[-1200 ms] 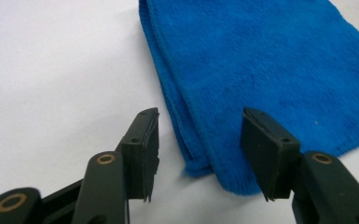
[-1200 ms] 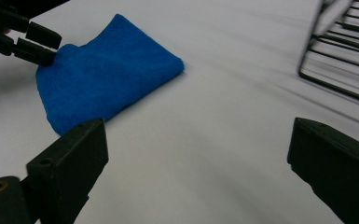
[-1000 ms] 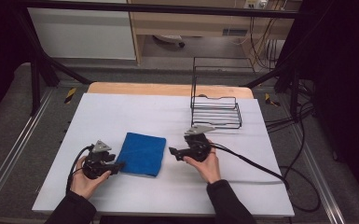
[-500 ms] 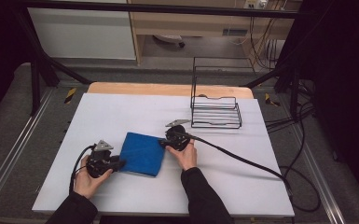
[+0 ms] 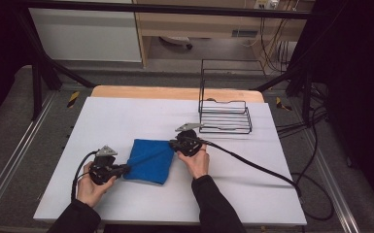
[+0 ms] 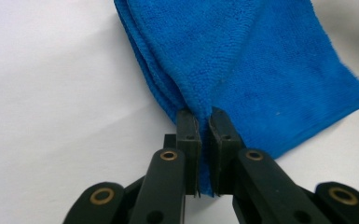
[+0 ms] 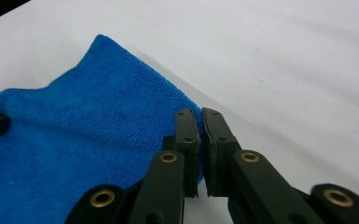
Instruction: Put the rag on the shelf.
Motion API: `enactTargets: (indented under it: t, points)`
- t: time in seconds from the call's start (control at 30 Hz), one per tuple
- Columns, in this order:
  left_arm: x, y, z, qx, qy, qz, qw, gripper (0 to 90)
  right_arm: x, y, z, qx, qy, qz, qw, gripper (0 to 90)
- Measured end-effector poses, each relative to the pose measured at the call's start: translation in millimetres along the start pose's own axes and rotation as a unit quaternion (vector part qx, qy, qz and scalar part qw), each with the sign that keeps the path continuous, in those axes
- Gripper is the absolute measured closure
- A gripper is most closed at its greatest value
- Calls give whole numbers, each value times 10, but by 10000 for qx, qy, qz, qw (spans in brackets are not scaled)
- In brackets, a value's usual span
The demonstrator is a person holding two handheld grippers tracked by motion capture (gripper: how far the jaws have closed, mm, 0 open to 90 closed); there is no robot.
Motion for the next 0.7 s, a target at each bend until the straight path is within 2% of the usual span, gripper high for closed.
enactTargets:
  t: [0.07, 0.1, 0.13, 0.17, 0.2, 0.27, 0.33, 0.4, 0.43, 0.47, 0.53, 0.6, 0.63, 0.67, 0.7]
  points:
    - [-6, 27, -4, 64, 5, 18, 10000, 843, -20, -7, 65, 10, 15, -34, 10000, 863]
    - [-13, 59, -13, 119, 4, 12, 9999, 842, -40, 4, 204, 21, 20, -120, 9999, 863]
    - [-29, 135, -42, 247, 63, 18, 9997, 839, -37, 13, 270, 54, 2, -178, 9998, 864]
    - [-29, 135, -42, 247, 63, 18, 9997, 833, -27, 31, 326, 105, 3, -190, 9998, 863]
    - [-39, 173, -64, 252, 97, -53, 9996, 820, -11, 49, 374, 165, -30, -234, 9996, 863]
    - [-61, 233, -122, 134, 164, -226, 9995, 768, 39, 109, 434, 279, -52, -337, 9990, 864]
    - [-73, 263, -187, -45, 121, -380, 9992, 677, 103, 183, 450, 446, -113, -425, 9980, 863]
    - [-71, 252, -206, -131, 54, -474, 9988, 653, 142, 225, 446, 499, -152, -460, 9976, 862]
    - [-74, 244, -200, -129, 100, -442, 9989, 623, 185, 265, 435, 537, -162, -527, 9970, 859]
    - [-89, 233, -184, -148, 149, -411, 9989, 546, 271, 335, 405, 641, -170, -556, 9962, 854]
    - [-153, 202, -145, -180, 256, -377, 9988, 482, 345, 380, 364, 678, -169, -481, 9964, 837]
    - [-259, 172, -120, -193, 399, -303, 9986, 440, 385, 392, 342, 705, -142, -432, 9965, 784]
    - [-388, 165, -123, -226, 488, -321, 9980, 437, 390, 388, 344, 724, -86, -385, 9966, 734]
    - [-453, 175, -137, -232, 526, -336, 9978, 429, 384, 382, 360, 741, -34, -322, 9967, 686]
    - [-453, 175, -137, -232, 526, -336, 9978, 428, 371, 375, 384, 685, 23, -264, 9973, 642]
Point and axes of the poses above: each handheld gripper's, and its own axes: z roughly backward along the jaws, x roughly out of its underside, y roughly to its right, the point moved 1 cm from there along -z, roughly forward along the jaws, and after that the axes turned 8 degrees about y, right-handed, at the moved point
